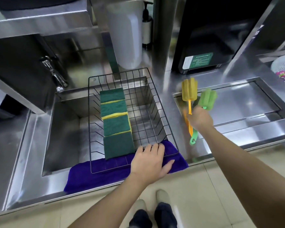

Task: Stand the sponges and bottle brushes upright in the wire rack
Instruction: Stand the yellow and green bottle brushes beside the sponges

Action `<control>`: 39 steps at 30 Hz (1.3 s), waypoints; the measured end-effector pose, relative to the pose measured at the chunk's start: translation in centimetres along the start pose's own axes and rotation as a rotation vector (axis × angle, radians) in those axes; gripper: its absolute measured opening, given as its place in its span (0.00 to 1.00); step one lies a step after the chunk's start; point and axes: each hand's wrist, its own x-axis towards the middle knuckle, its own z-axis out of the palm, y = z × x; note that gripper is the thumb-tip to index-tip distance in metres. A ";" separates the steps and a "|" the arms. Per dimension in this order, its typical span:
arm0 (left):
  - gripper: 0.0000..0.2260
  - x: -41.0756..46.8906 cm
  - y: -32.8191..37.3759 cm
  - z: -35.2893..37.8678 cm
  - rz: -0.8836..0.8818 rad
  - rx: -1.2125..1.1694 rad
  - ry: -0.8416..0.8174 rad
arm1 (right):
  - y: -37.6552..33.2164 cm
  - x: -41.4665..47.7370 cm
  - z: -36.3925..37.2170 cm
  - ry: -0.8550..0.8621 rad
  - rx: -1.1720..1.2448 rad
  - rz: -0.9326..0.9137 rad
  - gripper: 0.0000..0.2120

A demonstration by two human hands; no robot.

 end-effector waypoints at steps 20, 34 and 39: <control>0.25 -0.7 -3.3 -1.7 -0.110 -0.030 0.045 | -6.7 -0.9 -4.2 0.339 0.615 -0.268 0.06; 0.29 -1.2 -3.5 -1.6 -0.125 -0.030 -0.015 | -12.5 -5.1 3.8 -0.392 0.152 -0.435 0.12; 0.29 -1.2 -3.5 -1.8 -0.137 0.001 -0.050 | -12.5 -5.7 5.9 -0.496 0.132 -0.409 0.11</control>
